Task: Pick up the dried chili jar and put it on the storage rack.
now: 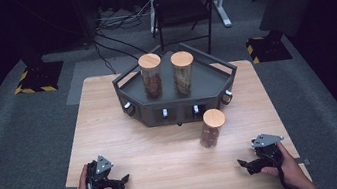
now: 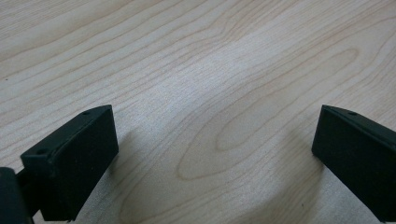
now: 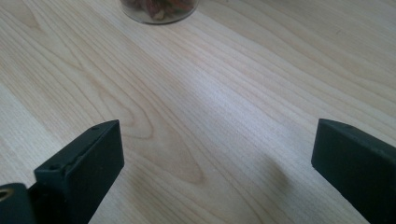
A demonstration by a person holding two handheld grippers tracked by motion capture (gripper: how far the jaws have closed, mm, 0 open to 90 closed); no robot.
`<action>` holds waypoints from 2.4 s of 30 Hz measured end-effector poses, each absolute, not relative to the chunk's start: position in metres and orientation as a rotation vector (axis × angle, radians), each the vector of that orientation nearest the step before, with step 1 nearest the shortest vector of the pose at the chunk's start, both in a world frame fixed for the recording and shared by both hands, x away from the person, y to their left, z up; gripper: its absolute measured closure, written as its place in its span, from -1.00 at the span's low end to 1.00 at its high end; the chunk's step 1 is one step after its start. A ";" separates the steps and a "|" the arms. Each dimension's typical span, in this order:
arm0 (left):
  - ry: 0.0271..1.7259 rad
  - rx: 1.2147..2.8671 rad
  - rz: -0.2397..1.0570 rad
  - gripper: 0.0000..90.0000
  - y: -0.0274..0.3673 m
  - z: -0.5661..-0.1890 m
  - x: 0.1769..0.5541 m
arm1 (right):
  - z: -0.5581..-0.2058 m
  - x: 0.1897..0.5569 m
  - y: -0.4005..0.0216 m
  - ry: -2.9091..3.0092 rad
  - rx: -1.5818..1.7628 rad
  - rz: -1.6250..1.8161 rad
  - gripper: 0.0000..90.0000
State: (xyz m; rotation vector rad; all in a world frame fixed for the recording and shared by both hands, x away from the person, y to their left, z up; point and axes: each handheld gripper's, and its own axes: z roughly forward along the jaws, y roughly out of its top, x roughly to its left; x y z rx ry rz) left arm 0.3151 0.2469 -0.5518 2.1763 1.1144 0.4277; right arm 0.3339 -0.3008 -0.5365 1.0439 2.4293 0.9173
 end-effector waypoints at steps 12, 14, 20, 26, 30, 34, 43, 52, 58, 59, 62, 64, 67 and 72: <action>1.115 2.176 0.428 -1.00 0.247 -0.552 0.315 | -0.527 0.335 -0.292 2.421 1.024 0.918 -0.95; 1.115 2.176 0.427 -0.99 0.247 -0.552 0.315 | -0.526 0.336 -0.292 2.419 1.028 0.913 -0.95; 1.115 2.176 0.429 -1.00 0.247 -0.552 0.315 | -0.521 0.338 -0.287 2.409 1.023 0.916 -0.95; 1.115 2.176 0.427 -1.00 0.247 -0.552 0.315 | -0.517 0.340 -0.280 2.408 1.007 0.922 -0.95; 1.115 2.176 0.427 -0.99 0.247 -0.552 0.315 | -0.515 0.342 -0.276 2.410 0.996 0.928 -0.95; 1.115 2.176 0.428 -1.00 0.247 -0.552 0.315 | -0.514 0.343 -0.273 2.410 0.991 0.932 -0.95; 1.115 2.176 0.427 -1.00 0.247 -0.552 0.315 | -0.512 0.346 -0.266 2.413 0.978 0.941 -0.95; 1.115 2.176 0.427 -1.00 0.247 -0.552 0.315 | -0.509 0.349 -0.261 2.412 0.965 0.955 -0.95; 1.114 2.176 0.428 -1.00 0.247 -0.552 0.315 | -0.508 0.350 -0.256 2.418 0.955 0.960 -0.95; 1.115 2.176 0.427 -1.00 0.247 -0.552 0.315 | -0.507 0.351 -0.255 2.418 0.954 0.961 -0.95; 1.115 2.176 0.428 -0.99 0.247 -0.552 0.315 | -0.507 0.352 -0.253 2.422 0.951 0.964 -0.95; 1.114 2.177 0.428 -0.99 0.247 -0.552 0.315 | -0.507 0.353 -0.251 2.420 0.949 0.966 -0.95; 1.114 2.177 0.428 -1.00 0.247 -0.552 0.315 | -0.506 0.354 -0.248 2.420 0.943 0.972 -0.95; 1.115 2.176 0.428 -0.99 0.247 -0.552 0.315 | -0.505 0.357 -0.243 2.422 0.937 0.985 -0.95</action>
